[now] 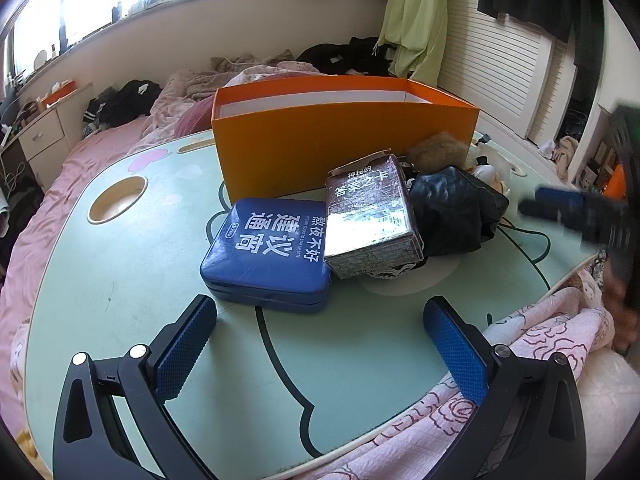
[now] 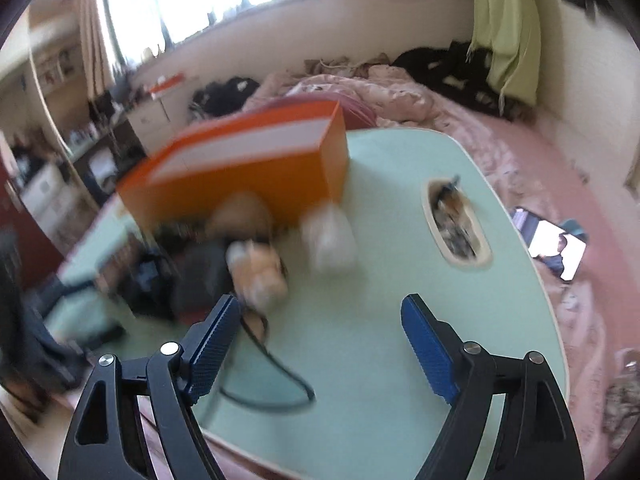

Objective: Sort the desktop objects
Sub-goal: 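Carry the plastic bag out and place it beside the doll figurine, then move the left tool into the box toward the white fluffy pad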

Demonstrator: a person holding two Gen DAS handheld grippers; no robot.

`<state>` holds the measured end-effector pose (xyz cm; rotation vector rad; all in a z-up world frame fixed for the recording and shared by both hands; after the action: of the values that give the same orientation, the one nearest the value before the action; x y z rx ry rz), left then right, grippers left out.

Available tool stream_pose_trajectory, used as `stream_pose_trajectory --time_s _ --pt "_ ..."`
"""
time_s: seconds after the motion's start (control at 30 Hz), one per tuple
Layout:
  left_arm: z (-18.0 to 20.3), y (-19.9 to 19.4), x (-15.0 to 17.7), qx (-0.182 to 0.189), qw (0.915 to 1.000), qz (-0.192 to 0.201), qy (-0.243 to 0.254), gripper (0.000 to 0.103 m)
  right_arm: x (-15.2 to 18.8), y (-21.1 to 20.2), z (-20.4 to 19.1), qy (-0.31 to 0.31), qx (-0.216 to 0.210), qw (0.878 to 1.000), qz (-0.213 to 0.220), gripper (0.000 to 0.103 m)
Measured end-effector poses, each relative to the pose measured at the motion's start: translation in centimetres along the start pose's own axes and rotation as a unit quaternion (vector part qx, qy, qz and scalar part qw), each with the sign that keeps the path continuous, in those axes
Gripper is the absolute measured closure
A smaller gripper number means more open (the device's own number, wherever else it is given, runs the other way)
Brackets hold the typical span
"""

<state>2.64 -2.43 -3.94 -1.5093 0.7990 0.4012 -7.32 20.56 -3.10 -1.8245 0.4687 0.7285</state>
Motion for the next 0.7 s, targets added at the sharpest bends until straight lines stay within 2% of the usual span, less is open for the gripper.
stream_pose_trajectory --time_s 0.03,0.07,0.1,0.2,0.7 --pt "0.1 -0.1 0.1 -0.001 1.0000 0.000 0.001 0.000 0.6 0.0 -0.3 -0.019 0.021 0.999 0.017 0.011" --pt "0.0 -0.1 0.1 -0.001 1.0000 0.000 0.000 0.000 1.1 0.4 -0.5 -0.032 0.037 0.998 0.026 0.002" --pt "0.0 -0.1 0.1 -0.001 1.0000 0.000 0.000 0.000 1.4 0.5 -0.7 -0.034 0.038 0.998 0.048 0.000" --pt "-0.1 -0.1 0.3 -0.002 1.0000 0.000 0.002 0.000 1.8 0.7 -0.5 -0.028 0.033 0.996 0.073 0.000" --pt "-0.1 0.0 0.3 -0.002 1.0000 -0.001 0.001 0.000 1.8 0.6 -0.9 -0.031 0.028 0.996 0.079 0.000"
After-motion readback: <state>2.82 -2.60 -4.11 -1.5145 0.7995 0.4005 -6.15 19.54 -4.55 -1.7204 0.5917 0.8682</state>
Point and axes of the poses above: each gripper's, at about its wrist camera, not at the fingertips, and y roughly the way its jaws point, z to its right, x to its underside, the point moved 5 cm from there along y, roughly the way its jaws point, and after that the axes turned 13 degrees about y, right-handed, at the moved point
